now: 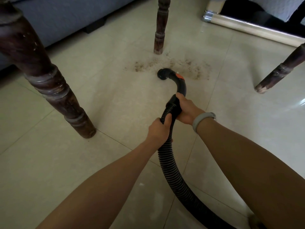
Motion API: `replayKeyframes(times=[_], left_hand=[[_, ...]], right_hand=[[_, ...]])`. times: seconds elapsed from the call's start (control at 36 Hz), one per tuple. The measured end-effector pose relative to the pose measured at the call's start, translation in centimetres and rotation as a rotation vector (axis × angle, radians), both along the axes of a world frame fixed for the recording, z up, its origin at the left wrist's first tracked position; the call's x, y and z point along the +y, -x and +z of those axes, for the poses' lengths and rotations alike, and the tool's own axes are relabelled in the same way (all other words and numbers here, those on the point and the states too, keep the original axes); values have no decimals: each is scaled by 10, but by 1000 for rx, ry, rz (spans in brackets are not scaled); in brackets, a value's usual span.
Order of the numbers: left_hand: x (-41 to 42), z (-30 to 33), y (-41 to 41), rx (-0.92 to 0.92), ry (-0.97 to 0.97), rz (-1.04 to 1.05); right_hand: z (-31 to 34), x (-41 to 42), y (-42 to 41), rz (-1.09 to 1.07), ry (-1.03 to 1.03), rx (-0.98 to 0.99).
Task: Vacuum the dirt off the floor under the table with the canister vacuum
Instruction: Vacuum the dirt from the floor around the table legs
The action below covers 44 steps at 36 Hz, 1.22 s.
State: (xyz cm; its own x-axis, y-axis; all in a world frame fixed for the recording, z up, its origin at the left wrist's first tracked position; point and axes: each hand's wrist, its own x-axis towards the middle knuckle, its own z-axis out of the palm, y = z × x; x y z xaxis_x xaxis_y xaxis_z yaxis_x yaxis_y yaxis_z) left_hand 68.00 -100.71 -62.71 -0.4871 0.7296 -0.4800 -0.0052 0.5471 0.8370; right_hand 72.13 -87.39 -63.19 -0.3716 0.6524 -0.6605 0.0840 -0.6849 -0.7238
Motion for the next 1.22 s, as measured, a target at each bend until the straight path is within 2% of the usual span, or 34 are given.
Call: replayKeyframes(times=[0.83, 1.06, 1.22], left_hand=[[-37, 1, 66, -89, -36, 204], [-46, -1, 89, -107, -72, 308], [-49, -3, 103, -186, -101, 370]], right_hand=[[3, -34, 87, 159, -75, -5], [9, -46, 122, 260, -106, -35], [16, -51, 144, 281, -156, -97]])
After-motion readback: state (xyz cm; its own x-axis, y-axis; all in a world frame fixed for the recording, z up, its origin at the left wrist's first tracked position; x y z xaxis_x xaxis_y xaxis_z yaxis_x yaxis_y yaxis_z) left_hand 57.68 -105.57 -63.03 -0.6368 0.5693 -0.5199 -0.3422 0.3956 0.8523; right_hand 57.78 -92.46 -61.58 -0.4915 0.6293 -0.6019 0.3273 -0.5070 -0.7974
